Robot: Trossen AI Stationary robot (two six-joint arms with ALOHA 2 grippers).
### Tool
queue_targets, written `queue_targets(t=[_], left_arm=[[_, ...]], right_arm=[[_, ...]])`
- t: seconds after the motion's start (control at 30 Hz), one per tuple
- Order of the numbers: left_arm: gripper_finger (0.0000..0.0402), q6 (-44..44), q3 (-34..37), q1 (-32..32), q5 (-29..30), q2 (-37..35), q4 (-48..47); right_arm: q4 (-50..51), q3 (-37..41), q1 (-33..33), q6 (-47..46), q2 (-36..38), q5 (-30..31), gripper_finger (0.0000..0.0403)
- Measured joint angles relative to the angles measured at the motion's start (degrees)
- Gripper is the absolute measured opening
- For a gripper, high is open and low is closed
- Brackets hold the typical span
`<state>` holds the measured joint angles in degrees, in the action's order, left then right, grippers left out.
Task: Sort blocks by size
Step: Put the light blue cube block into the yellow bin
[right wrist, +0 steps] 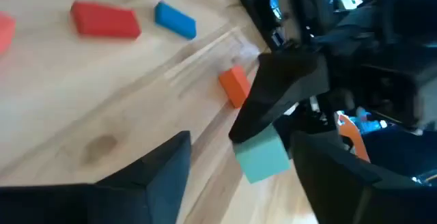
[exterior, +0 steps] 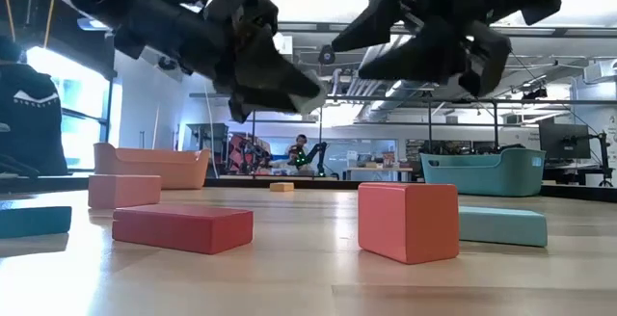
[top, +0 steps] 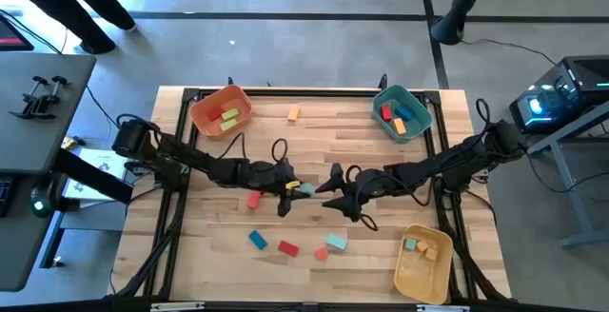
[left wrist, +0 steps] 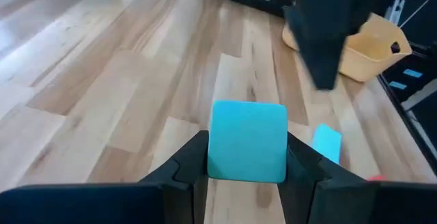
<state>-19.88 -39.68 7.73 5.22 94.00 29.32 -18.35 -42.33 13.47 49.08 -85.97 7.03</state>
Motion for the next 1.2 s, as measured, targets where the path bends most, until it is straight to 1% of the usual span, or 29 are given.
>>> queue_targets(t=[0.07, 0.13, 0.2, 0.3, 0.47, 0.77, 0.93, 1.03, 1.2], left_arm=[[0.0105, 0.3, -1.4, 0.0, -0.3, 0.0, -0.3], [0.0105, 1.0, -3.2, 0.0, -1.1, 0.0, -0.6], [0.0105, 1.5, -4.7, 0.0, -1.8, 0.0, -2.4], [0.0106, 1.5, -6.8, 0.0, -2.4, 0.0, -5.3], [0.0106, 2.0, -8.0, 0.0, -3.2, 0.0, -6.6], [0.0106, 2.0, -8.1, 0.0, -3.2, 0.0, -5.9], [0.0106, 2.1, -8.1, 0.1, -3.2, 0.0, -5.8], [0.0106, 2.1, -8.1, 0.1, -3.2, 0.0, -5.7], [0.0106, 2.1, -8.1, 0.1, -3.1, 0.0, -6.3]], right_arm=[[0.2, 0.0, 0.0, 2.8, 0.0, 0.9, 0.0264], [0.1, 0.0, 0.0, 7.1, 0.0, 1.8, 0.0274], [0.1, 0.0, 0.0, 10.4, 0.0, 2.6, 0.0276], [0.1, 0.0, 0.0, 12.9, 0.0, 3.6, 0.0275], [-0.4, 0.0, 0.1, 15.9, 0.0, 3.9, 0.0261], [-2.7, 0.0, 0.0, 18.9, 0.0, 3.4, 0.0235], [-3.0, 0.0, -0.2, 18.9, 0.0, 1.3, 0.0219], [-5.1, 0.0, -0.7, 18.9, -1.1, 0.9, 0.0207], [-10.6, 0.0, -1.1, 20.1, -5.2, 1.3, 0.0190]])
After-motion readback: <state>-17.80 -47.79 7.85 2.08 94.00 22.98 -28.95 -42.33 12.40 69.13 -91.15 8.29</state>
